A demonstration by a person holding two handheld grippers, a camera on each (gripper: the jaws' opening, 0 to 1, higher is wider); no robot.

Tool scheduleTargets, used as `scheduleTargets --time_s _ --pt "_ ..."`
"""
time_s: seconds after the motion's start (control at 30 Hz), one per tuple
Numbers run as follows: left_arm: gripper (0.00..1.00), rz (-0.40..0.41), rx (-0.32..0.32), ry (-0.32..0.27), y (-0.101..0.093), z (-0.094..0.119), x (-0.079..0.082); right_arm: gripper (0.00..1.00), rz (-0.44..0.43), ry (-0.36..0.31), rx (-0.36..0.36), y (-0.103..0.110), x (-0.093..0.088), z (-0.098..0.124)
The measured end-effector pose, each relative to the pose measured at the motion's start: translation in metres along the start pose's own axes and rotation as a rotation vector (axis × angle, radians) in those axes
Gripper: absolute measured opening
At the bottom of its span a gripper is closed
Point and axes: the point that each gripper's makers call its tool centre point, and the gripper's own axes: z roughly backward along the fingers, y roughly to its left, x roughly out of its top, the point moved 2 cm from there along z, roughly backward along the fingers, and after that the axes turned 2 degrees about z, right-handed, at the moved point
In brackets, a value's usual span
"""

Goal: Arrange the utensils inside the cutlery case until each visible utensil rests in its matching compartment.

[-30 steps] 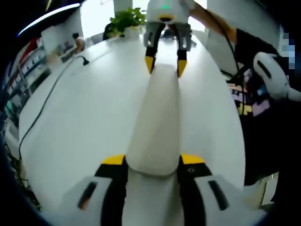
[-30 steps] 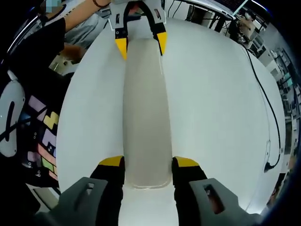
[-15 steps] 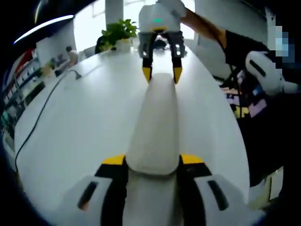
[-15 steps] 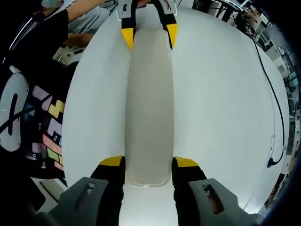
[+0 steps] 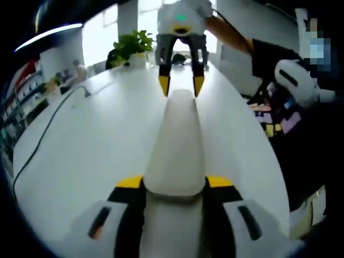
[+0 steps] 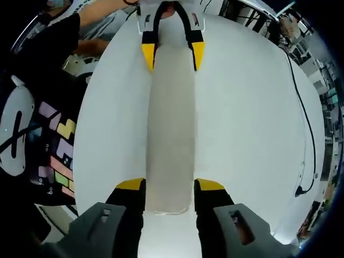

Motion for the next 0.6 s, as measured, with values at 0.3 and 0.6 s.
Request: scheduleTargets --time_s 0.3,0.6 --pt "0.48 0.008 0.009 -0.079 -0.002 0.002 -0.001 0.23 0.071 -0.279 -0.045 -0.006 0.092 -0.001" --pt "0.40 0.003 0.002 -0.130 0.002 0.004 0.000 0.06 0.105 -0.229 -0.035 -0.011 0.135 -0.028"
